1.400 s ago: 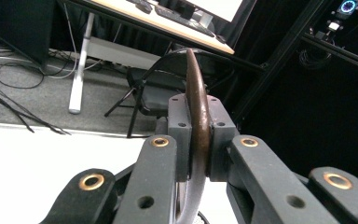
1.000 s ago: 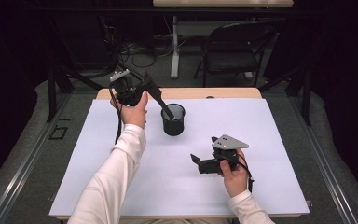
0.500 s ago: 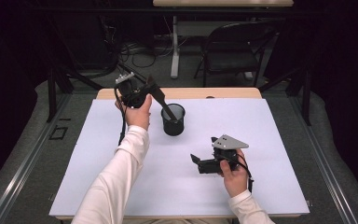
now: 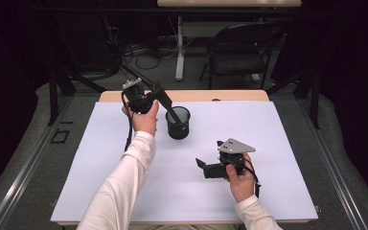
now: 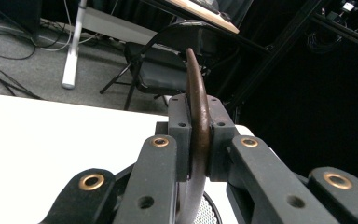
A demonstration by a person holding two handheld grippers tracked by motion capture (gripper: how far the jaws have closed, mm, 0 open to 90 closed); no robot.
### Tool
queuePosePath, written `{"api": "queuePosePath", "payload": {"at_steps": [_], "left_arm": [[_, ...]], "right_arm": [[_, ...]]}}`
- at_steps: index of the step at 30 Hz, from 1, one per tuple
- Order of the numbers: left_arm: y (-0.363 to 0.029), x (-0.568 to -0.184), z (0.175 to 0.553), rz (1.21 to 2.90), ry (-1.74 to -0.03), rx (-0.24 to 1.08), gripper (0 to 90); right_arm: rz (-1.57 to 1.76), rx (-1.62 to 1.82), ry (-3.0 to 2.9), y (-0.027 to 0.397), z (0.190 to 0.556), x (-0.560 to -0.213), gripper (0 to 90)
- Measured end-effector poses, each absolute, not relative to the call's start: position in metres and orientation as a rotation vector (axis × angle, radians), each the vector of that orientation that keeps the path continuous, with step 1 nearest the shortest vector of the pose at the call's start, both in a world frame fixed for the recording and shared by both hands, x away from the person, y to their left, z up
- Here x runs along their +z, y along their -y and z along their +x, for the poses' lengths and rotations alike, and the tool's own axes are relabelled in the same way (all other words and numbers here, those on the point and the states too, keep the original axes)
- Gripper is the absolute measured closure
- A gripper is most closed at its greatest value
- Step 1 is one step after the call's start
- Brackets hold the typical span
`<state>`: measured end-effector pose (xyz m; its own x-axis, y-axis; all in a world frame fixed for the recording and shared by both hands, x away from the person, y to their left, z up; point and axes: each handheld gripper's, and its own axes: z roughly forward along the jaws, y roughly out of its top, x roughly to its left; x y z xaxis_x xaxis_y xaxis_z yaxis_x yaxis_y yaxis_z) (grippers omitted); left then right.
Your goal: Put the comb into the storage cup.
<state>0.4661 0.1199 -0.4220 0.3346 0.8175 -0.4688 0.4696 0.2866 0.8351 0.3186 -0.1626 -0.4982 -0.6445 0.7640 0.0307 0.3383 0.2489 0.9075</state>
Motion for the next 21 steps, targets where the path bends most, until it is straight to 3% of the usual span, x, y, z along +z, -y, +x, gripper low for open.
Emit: {"api": "queuePosePath", "payload": {"at_steps": [21], "left_arm": [[-0.117, -0.434, 0.468, 1.351, -1.317, 0.327, 83.8]], "right_arm": [[1.0, 1.371, -2.11, 0.162, 0.319, -0.499, 2.2]]}}
